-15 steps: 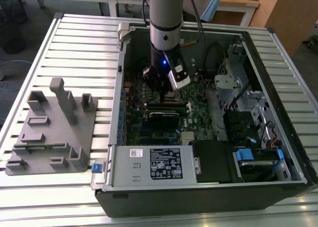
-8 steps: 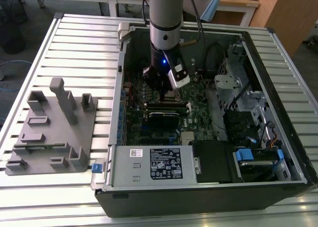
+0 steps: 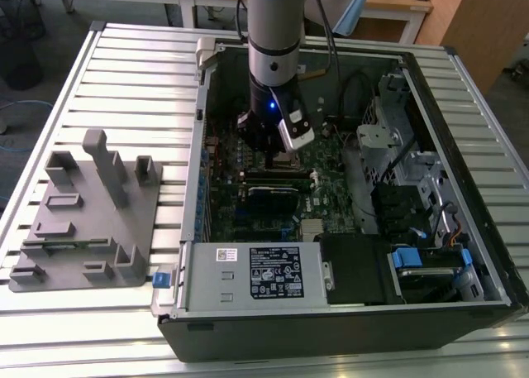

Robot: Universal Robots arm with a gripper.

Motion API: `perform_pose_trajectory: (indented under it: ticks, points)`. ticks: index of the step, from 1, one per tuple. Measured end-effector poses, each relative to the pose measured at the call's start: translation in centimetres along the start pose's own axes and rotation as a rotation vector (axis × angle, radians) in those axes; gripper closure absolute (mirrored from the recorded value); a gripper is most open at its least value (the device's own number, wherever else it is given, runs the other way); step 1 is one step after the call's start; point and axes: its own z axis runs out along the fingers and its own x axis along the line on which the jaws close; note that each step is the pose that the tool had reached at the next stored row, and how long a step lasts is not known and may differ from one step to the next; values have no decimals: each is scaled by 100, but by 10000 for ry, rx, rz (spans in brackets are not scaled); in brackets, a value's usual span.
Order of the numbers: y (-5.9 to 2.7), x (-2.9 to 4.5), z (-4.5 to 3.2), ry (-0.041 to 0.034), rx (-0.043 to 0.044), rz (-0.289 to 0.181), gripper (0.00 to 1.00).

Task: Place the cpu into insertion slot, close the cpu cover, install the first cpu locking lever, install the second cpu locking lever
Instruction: 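Install the second cpu locking lever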

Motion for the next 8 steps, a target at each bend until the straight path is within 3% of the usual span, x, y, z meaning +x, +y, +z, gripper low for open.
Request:
perform_pose_trajectory:
  ticks: [8]
  points:
    - [-11,59,91,-4,-35,2,89]
